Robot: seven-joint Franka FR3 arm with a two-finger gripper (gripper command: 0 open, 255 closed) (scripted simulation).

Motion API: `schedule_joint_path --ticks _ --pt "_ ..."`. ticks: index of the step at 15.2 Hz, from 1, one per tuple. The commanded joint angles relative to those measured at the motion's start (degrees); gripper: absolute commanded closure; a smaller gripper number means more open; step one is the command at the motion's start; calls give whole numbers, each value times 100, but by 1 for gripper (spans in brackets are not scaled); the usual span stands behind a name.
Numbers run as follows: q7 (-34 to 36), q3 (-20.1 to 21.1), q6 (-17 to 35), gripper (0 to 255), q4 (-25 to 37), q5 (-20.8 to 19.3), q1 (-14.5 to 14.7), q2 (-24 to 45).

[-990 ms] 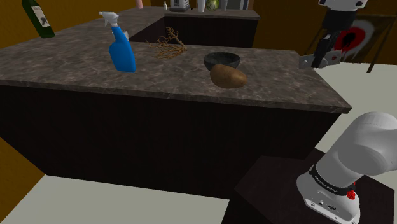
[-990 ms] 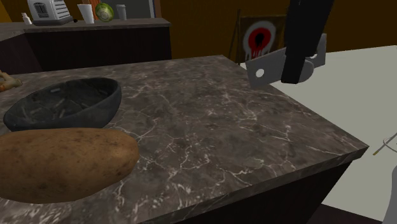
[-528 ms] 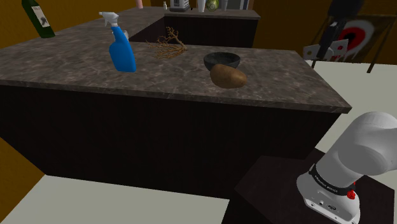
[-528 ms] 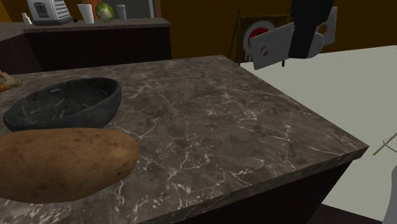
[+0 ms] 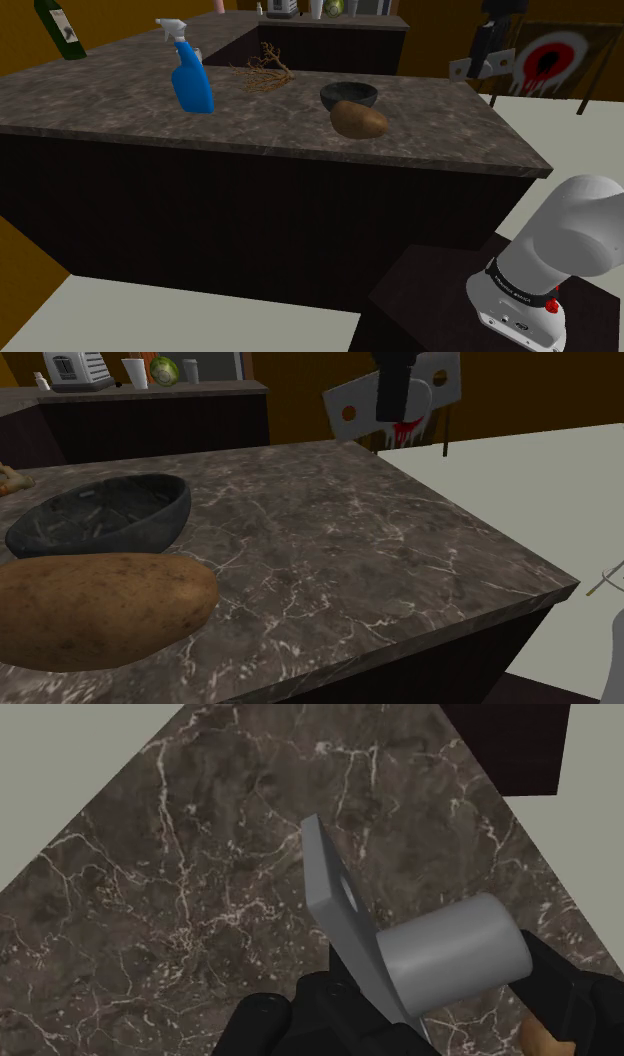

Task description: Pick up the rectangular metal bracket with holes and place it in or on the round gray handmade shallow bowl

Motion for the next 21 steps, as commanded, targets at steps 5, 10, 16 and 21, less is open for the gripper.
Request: schedule_joint_path --ticks 5,10,16,21 --pt "370 236 323 255 754 268 162 1108" --pt "617 390 434 255 1638 420 271 2120" --pt "880 539 342 255 3043 539 393 3446" --pt "1072 636 -9 255 4688 594 489 4749"
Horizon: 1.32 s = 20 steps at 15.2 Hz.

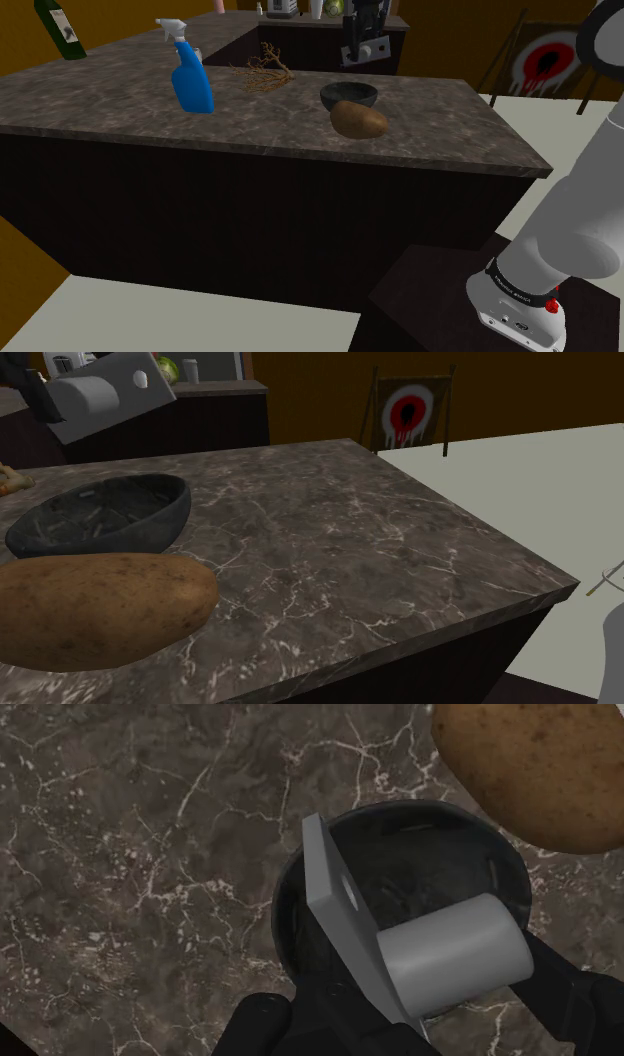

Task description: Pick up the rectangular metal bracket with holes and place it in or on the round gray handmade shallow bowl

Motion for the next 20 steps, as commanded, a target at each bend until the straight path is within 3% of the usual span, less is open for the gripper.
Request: schedule_joint_path --ticks 1,14,20 --pt "49 24 -244 255 913 18 26 668" --pt "94 28 1032 255 -888 8 33 144" --pt "94 28 1032 255 -888 8 33 144"
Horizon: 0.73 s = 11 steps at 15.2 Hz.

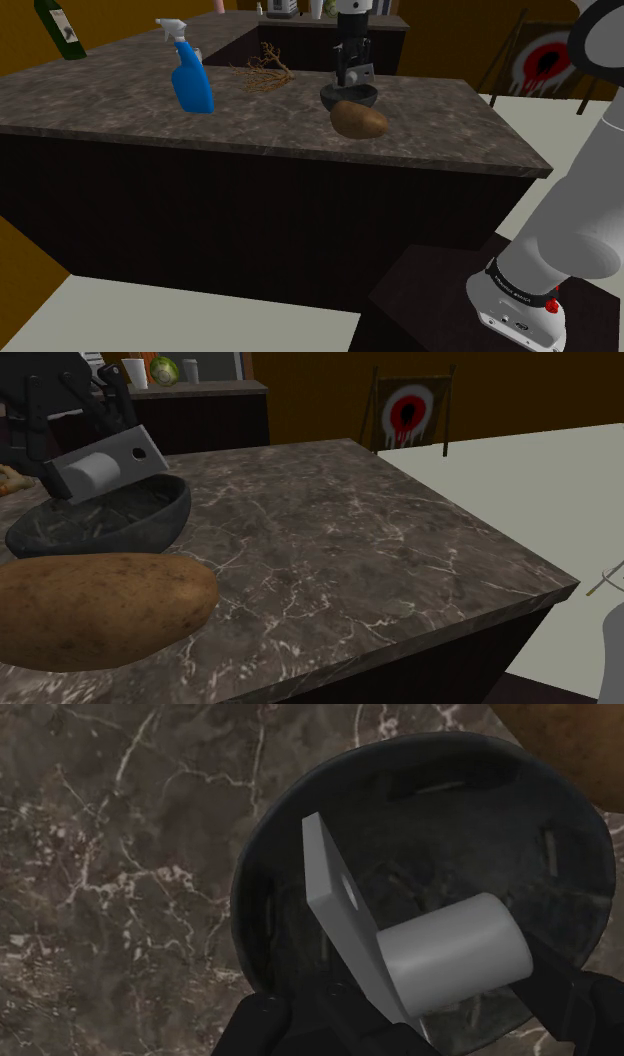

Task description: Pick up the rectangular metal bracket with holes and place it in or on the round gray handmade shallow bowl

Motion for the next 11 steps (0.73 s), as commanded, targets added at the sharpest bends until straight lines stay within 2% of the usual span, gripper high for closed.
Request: schedule_joint_path --ticks 1,2,3,8,11 --pt "0 0 3 255 -4 0 0 -2" --pt "0 0 3 255 -4 0 0 -2" --pt "0 0 3 0 -4 0 0 -2" --pt "0 0 3 0 -3 0 0 -2" --pt "-10 4 -684 0 951 5 5 266"
